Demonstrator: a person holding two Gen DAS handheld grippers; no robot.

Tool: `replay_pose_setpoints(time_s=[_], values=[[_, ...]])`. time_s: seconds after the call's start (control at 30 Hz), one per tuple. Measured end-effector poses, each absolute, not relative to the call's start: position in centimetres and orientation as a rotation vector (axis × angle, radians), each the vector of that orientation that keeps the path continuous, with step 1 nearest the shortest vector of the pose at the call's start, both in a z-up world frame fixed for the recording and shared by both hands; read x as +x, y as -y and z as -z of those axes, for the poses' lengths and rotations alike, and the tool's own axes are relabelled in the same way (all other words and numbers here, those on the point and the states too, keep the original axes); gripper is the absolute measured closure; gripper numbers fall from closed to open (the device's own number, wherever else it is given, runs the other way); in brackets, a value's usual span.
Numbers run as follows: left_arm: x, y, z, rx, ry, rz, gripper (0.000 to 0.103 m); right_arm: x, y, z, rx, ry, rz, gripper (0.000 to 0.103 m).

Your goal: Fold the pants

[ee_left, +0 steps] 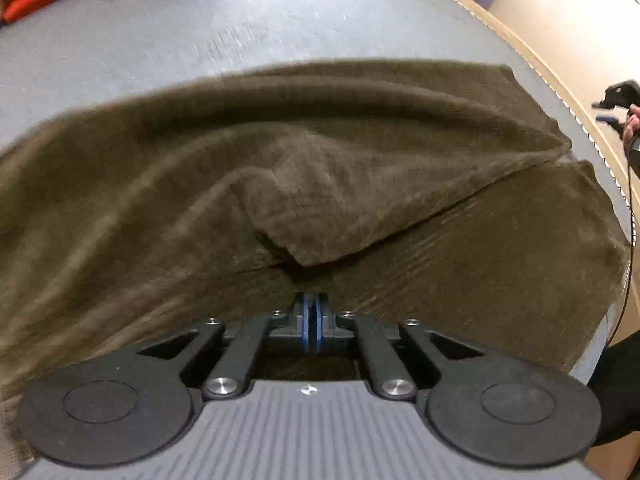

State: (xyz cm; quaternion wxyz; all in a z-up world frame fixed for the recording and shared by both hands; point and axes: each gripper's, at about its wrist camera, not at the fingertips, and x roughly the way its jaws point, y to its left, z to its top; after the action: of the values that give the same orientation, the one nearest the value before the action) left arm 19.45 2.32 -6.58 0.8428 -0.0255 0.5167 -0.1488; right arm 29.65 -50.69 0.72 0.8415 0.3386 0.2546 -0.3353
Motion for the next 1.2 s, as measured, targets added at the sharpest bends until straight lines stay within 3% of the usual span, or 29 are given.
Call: replay_pose_setpoints(time_s=[0.07, 0.33, 0.57, 0.73, 0.83, 1.07, 1.17, 1.2], values=[[18.2, -3.4, 4.0, -0.051, -1.039, 0.321, 0.093, 29.2, 49.0, -3.0, 0.702, -0.499, 0.616, 0.082], [13.4, -13.1, -5.9, -0.109, -0.877, 0.213, 0.093, 23.7, 37.0, -12.8, 0.550, -0.427, 0.122, 0.080], [8.8, -22.6, -12.0, -0.159, -0.802, 0.096, 0.093, 16.9, 27.8, -15.7, 0.413, -0.509, -0.197, 0.080], [8.3, -28.3, -8.2, -0.329, -0.826, -0.013, 0.093, 14.6, 22.4, -13.2, 0.199, -0.601, -0.345, 0.080], [10.0, -30.9, -5.4, -0.404, -0.971, -0.103, 0.093, 14.5, 20.2, -11.8, 0.092, -0.662, -0.386, 0.080], [13.9, -33.5, -3.1, -0.552, -0.997, -0.112, 0.092, 17.2, 20.1, -11.5, 0.122, -0.681, -0.350, 0.080], [16.1, -33.9, -1.3, -0.604, -1.009, -0.134, 0.070, 18.9, 20.0, -11.1, 0.163, -0.679, -0.331, 0.080], [16.6, -34.1, -0.7, -0.620, -1.019, -0.146, 0.057, 19.4, 20.0, -10.7, 0.161, -0.680, -0.321, 0.080]])
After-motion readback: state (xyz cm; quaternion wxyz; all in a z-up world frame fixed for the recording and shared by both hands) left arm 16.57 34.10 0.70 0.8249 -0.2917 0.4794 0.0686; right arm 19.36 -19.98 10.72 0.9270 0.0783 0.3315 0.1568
